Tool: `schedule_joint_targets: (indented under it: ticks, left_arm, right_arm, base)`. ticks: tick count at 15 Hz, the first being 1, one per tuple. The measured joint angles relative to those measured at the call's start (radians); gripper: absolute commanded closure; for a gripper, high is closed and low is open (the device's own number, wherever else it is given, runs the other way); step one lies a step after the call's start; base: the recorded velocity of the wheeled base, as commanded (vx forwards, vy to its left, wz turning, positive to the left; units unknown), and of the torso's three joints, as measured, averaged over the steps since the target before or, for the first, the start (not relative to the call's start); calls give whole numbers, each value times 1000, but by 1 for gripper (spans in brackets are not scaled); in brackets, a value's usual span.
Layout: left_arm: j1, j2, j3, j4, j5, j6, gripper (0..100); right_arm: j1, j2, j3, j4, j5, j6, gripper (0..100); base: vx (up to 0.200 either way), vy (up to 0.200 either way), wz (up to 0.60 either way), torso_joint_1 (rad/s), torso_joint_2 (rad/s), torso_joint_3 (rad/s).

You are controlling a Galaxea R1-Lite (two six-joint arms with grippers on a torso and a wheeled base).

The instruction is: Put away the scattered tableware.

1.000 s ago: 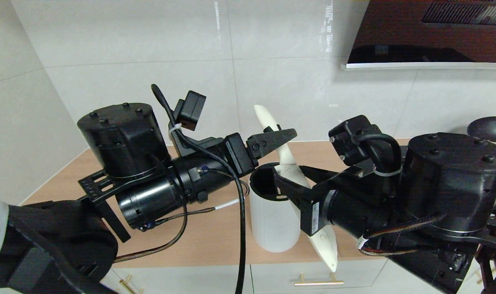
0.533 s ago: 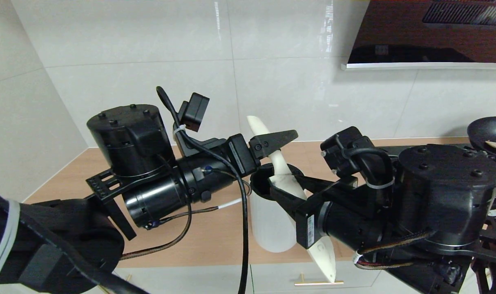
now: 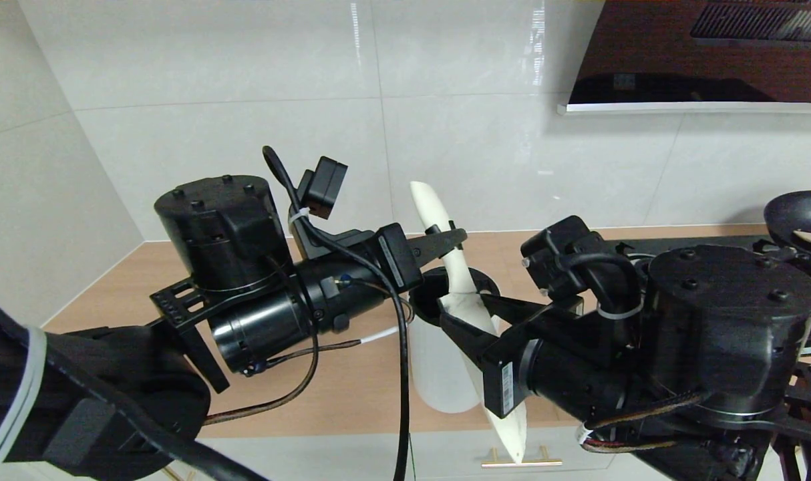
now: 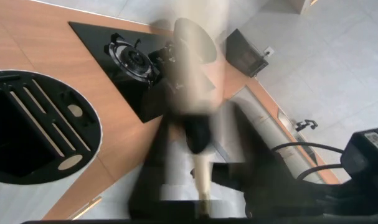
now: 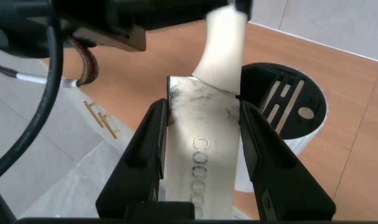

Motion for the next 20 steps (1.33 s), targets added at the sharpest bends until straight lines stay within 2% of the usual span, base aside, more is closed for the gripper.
schedule_joint_targets:
  ticks: [7,8,14,15,18,19,20]
  left_arm:
    - [1,10,1,-35,1,3,100]
    - [1,10,0,-37,2,2,100]
    - [1,-20,1,-121,7,7,100]
    - [3,-38,2,-121,7,26,100]
    - [42,-93,-12,-121,7,184,100]
    - [59,-103,-37,-120,8,253,100]
    - [77,-111,-73,-121,8,337,100]
  right_arm:
    - [0,0,0,-2,-4,1,100]
    - [0,0,-1,-2,-4,1,0]
    - [-1,-11,3,-7,-4,0,0]
    - [-2,-24,7,-7,-4,-2,0]
    - [-40,-105,13,-9,-4,-40,0]
    - [-72,-135,14,-7,-3,-55,0]
    - [-116,-167,14,-5,-1,-68,0]
  base:
    - [0,0,0,0,0,0]
    - [0,0,0,0,0,0]
    - [0,0,0,0,0,0]
    - [0,0,0,0,0,0]
    - [0,0,0,0,0,0]
    - [0,0,0,0,0,0]
    - [0,0,0,0,0,0]
